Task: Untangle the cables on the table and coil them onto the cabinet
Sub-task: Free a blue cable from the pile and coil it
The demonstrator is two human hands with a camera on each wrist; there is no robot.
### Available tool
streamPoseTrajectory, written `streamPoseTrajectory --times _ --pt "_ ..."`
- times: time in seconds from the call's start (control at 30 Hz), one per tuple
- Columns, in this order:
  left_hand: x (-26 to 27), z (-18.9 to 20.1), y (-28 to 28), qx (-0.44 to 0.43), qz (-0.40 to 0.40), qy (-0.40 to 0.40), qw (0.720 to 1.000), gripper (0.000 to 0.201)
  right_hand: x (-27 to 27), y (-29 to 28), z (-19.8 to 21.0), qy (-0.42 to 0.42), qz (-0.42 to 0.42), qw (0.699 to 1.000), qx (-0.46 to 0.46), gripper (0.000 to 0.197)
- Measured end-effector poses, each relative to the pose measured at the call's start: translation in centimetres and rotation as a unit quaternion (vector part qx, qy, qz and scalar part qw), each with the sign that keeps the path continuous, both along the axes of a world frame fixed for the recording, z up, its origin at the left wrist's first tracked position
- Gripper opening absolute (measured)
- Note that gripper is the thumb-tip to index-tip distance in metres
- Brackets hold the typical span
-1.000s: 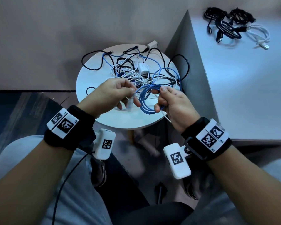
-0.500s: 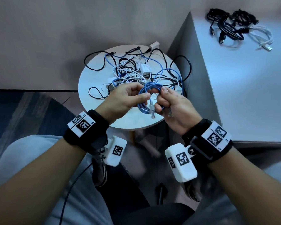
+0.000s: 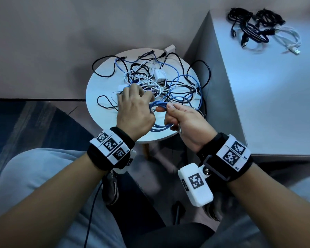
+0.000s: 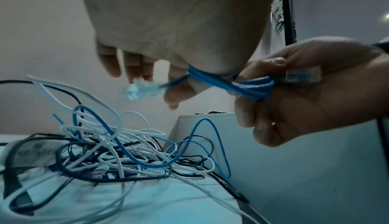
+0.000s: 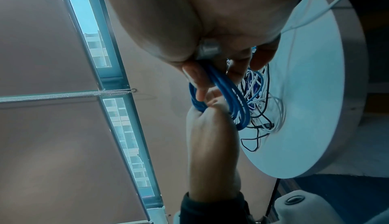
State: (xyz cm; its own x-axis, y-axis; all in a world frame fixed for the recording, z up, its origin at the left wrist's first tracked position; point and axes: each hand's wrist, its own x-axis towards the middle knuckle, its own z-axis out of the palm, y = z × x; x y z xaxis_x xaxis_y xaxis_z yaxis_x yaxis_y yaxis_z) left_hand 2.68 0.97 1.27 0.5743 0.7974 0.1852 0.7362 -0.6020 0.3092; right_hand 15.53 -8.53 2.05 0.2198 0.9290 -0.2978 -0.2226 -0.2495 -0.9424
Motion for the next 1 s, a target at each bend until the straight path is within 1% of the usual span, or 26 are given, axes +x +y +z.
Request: streamPoseTrajectory --times 0.03,0.07,0.1,0.13,0.17,0.2,0.27,0.3,0.4,0.47,0.53,0.6,0.7,0.8,0.93,1.0 --pt "-0.1 -0.1 0.2 -0.021 -0.035 -0.04 0.998 0.032 0.1 0.0 -0.1 0.005 -0.002 1.0 -0.003 0.032" --pt "-0.1 -0.2 0.4 -0.072 -0.083 -0.09 0.99 0.039 0.2 0.0 -0.1 0.007 -0.004 1.0 -0.005 0.032" --pt "0.0 -0.2 0.7 -0.133 -0.128 -0.132 0.974 0.042 0.3 0.0 -0.1 0.006 -0.005 1.0 -0.007 0.032" --pt "0.0 -0.2 0.9 -0.182 -0.16 -0.159 0.957 0.042 0.4 0.0 -0.1 0.006 -0.004 1.0 -0.007 0.032" --pt "-0.1 0.2 0.9 -0.202 -0.179 -0.166 0.949 0.042 0.6 0.0 -0.1 0.009 -0.002 1.0 -0.007 0.032" --pt "-0.3 0.5 0.7 -0.198 -0.19 -0.162 0.948 0.039 0.7 0.0 -0.1 0.017 -0.002 1.0 -0.006 0.031" --pt "-0.8 1.1 0.4 -0.162 -0.2 -0.141 0.956 0.027 1.1 0.0 0.0 0.046 -0.012 0.999 -0.008 0.028" --pt "-1.0 1.5 0.3 -0.15 -0.2 -0.13 0.959 0.027 1.2 0.0 0.1 0.061 -0.018 0.998 -0.011 0.027" --pt "-1.2 2.1 1.0 -0.122 -0.161 -0.145 0.969 0.044 1.4 0.1 0.7 0.081 -0.011 0.997 -0.009 0.029" --pt "-1.3 2.1 1.7 -0.092 -0.145 -0.154 0.973 0.043 1.2 0.2 1.0 0.074 0.002 0.997 0.007 0.033" --pt "-1.4 2.0 1.8 -0.076 -0.163 -0.163 0.97 0.038 1.2 0.1 1.3 0.075 0.008 0.997 0.026 0.032" --pt "-1.4 1.9 1.7 -0.063 -0.176 -0.163 0.969 0.039 1.5 -0.2 1.5 0.107 0.024 0.993 0.031 0.036" --pt "-1.5 2.1 1.7 -0.058 -0.171 -0.172 0.968 0.037 1.7 -0.5 1.8 0.158 0.069 0.984 0.037 0.044" --pt "-1.5 2.4 1.6 -0.051 -0.169 -0.19 0.966 0.034 1.8 -0.5 2.0 0.149 0.093 0.982 0.061 0.042" --pt "-1.6 2.7 1.4 -0.084 -0.166 -0.212 0.959 0.035 2.0 -0.4 2.3 0.152 0.084 0.982 0.077 0.042" --pt "-1.6 3.0 1.3 -0.11 -0.167 -0.231 0.952 0.032 2.1 -0.5 2.3 0.161 0.081 0.98 0.082 0.043"
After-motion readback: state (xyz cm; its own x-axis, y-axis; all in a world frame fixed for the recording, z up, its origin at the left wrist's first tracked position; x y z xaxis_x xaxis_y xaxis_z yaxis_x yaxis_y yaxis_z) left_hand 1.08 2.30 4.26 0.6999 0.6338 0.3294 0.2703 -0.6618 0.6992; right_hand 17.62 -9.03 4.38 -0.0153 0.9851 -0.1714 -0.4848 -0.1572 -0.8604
